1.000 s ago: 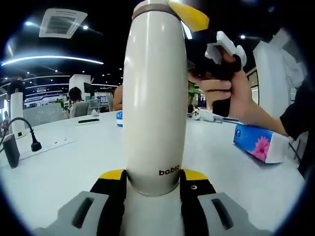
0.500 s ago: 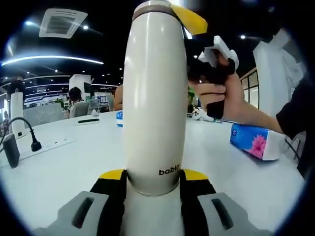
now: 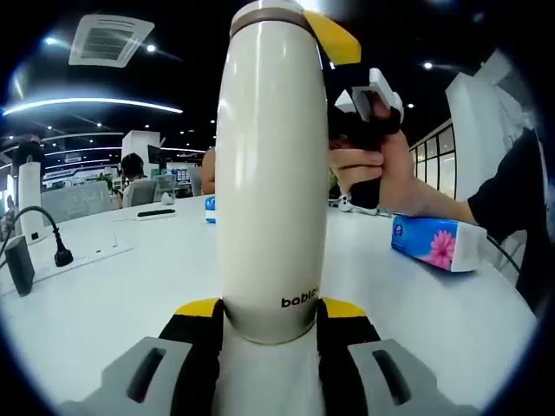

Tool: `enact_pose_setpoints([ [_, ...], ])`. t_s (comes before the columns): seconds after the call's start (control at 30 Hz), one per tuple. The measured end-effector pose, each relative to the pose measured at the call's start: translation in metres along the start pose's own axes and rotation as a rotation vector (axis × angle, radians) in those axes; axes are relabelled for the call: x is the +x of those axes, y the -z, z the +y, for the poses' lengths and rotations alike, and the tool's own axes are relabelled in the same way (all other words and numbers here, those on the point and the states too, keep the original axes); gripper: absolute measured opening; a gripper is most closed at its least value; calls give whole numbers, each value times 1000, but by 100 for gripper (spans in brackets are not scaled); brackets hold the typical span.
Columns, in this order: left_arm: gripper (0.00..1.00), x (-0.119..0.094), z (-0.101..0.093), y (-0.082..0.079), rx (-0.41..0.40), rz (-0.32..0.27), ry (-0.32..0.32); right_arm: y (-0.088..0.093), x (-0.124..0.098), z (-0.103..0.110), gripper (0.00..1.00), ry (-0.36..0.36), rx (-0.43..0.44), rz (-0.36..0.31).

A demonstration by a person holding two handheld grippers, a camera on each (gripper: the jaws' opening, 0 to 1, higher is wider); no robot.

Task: Grasp the water cup twist off the cup lid place the cup lid on the table

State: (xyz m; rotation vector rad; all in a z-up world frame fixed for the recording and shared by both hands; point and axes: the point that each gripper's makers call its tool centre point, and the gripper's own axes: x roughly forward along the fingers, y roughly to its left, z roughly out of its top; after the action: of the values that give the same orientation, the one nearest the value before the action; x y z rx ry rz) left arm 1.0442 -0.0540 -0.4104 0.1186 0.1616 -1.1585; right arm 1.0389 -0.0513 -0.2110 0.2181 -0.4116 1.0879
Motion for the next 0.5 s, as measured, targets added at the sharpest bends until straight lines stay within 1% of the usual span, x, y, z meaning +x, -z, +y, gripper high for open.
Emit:
enact_pose_setpoints([
  [0.03,45,0,0,0,0,0,0,0,0,1,43,-14,21,-5],
  [0.07,45,0,0,0,0,0,1,1,1,2,43,-30,61,-10],
  [0.1,45,0,0,0,0,-1,3,2,2,0,43,-33,86,-14],
  [0.17,45,0,0,0,1,-1,2,3,3,-2,43,-41,88,-13],
  [0.27,44,0,1,-1,4,-2,1,3,3,0,43,-70,92,-11],
  [0.5,45,1,5,-1,10,-5,-3,3,1,-1,43,-103,105,-7],
])
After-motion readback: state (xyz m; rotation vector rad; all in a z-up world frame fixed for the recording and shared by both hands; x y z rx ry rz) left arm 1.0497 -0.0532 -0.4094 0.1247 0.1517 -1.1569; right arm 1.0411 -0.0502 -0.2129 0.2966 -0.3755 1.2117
